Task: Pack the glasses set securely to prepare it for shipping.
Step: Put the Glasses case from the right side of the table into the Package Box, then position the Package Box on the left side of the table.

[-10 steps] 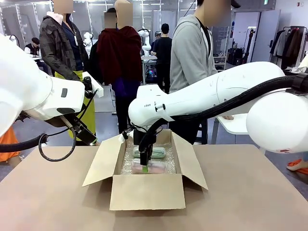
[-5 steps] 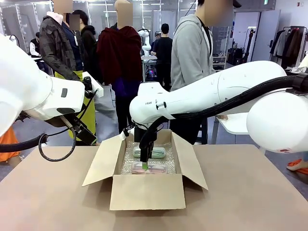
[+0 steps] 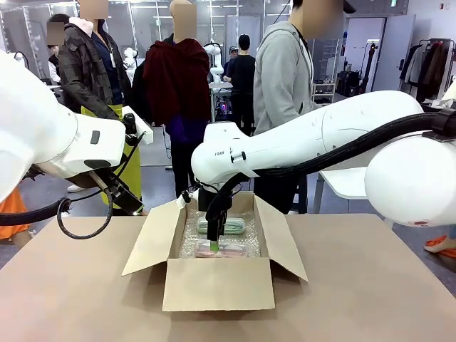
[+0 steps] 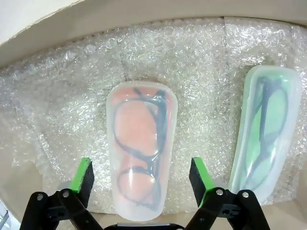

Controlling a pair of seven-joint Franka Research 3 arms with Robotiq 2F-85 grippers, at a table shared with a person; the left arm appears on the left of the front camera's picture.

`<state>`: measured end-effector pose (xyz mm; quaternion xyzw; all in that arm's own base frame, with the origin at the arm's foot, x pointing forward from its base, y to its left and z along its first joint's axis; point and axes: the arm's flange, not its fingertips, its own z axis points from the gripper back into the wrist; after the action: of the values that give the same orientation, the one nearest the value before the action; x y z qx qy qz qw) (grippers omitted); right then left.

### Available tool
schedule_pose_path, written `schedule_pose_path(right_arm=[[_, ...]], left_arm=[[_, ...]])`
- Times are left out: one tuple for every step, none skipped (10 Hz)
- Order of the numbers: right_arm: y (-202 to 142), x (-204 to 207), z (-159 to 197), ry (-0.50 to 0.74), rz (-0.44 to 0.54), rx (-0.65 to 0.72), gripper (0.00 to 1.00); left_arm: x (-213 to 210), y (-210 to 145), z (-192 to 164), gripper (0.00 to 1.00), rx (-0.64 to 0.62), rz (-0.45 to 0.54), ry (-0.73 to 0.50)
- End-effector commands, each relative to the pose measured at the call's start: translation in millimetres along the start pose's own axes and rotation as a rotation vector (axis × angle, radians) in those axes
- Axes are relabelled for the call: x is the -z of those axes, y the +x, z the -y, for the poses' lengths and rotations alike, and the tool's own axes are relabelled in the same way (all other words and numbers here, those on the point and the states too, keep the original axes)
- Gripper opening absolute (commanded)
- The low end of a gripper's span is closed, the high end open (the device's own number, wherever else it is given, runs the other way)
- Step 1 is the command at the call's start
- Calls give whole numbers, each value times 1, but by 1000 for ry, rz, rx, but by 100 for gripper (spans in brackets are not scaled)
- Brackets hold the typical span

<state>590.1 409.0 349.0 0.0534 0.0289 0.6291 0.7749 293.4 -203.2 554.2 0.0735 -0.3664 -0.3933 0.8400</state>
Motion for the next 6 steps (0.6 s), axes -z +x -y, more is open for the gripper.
schedule_pose_path(right_arm=[[1, 0, -3, 2, -2, -4, 100], [1, 0, -3, 2, -2, -4, 100], [1, 0, -3, 2, -2, -4, 100], [1, 0, -3, 2, -2, -4, 100], [1, 0, -3, 2, -2, -4, 100], [1, 0, -3, 2, -2, -4, 100]], left_arm=[[-1, -1, -1, 100, 18, 0, 4], [-1, -1, -1, 100, 18, 0, 4], [-1, -1, -1, 100, 18, 0, 4], [-1, -1, -1, 100, 18, 0, 4], [-1, -1, -1, 100, 18, 0, 4], [-1, -1, -1, 100, 18, 0, 4]])
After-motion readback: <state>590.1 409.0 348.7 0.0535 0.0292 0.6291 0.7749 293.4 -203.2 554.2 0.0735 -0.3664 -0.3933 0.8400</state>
